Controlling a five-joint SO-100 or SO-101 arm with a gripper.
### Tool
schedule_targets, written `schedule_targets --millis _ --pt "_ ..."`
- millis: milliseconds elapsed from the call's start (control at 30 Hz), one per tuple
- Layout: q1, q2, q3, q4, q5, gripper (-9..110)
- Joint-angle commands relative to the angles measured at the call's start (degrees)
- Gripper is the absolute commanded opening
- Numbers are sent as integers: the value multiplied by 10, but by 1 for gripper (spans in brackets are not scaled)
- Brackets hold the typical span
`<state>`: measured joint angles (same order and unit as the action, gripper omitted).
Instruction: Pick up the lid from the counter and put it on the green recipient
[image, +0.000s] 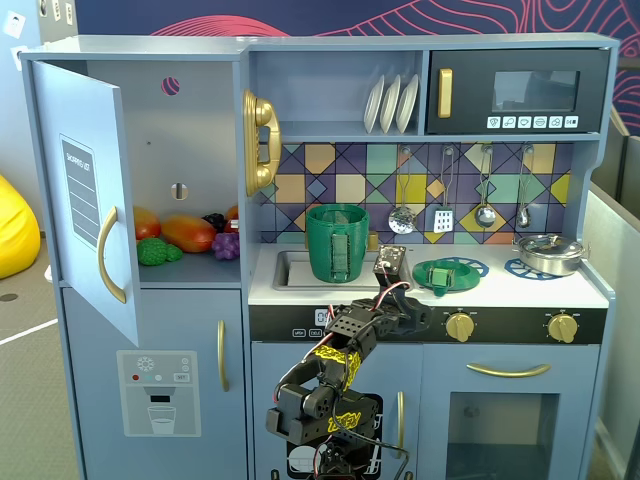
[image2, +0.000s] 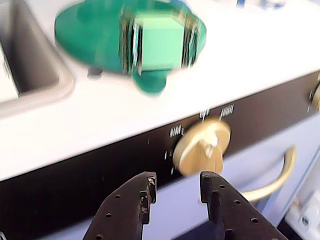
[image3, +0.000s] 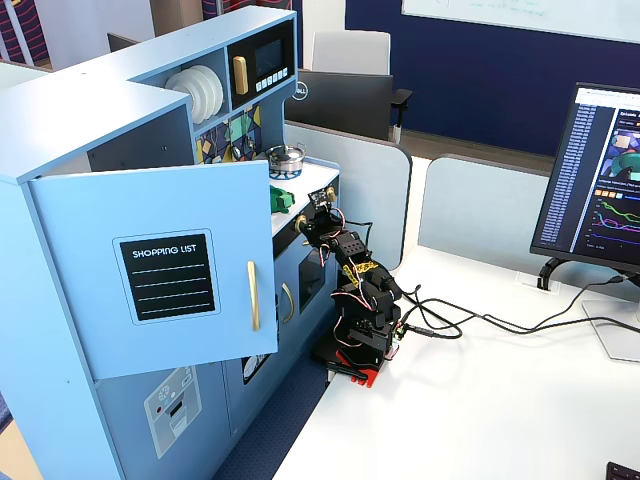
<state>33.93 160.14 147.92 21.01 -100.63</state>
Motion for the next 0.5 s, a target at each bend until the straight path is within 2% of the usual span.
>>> schedule_targets --millis 0,267,467 --pt "7 -18 -3 -83 7 6" --pt "25 -87 -6 -194 37 33" --pt "25 -122 -28 -210 44 40"
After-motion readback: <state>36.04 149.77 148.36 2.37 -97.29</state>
